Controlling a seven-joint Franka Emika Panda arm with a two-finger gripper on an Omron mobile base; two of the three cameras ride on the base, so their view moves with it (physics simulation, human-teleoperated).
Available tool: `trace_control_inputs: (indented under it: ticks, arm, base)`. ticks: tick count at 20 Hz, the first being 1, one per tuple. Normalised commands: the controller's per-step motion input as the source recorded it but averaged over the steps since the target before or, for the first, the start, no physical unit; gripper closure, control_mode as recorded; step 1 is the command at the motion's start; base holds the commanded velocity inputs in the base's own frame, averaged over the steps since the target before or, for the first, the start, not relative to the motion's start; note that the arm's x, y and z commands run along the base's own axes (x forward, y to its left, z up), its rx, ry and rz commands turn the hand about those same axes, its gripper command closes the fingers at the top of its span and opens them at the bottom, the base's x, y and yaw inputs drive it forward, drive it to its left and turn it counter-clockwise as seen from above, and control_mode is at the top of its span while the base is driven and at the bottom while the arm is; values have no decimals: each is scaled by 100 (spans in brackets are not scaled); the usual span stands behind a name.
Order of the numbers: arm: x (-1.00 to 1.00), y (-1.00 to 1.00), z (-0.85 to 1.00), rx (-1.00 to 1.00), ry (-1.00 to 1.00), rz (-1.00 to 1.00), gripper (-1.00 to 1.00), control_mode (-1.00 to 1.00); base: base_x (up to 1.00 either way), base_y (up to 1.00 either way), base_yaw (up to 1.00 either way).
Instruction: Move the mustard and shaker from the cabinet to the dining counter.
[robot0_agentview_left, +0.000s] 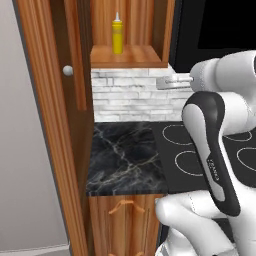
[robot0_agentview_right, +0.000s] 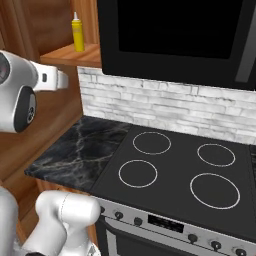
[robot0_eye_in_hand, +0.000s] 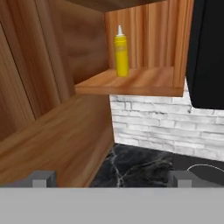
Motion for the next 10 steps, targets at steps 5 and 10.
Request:
trace_control_inputs:
  ticks: [5, 10]
  arm:
    - [44, 14, 37, 0, -8, 7, -100, -100]
    - [57, 25, 22, 0, -2, 5, -100, -100]
  base:
    - [0, 0, 0]
    - [0, 0, 0]
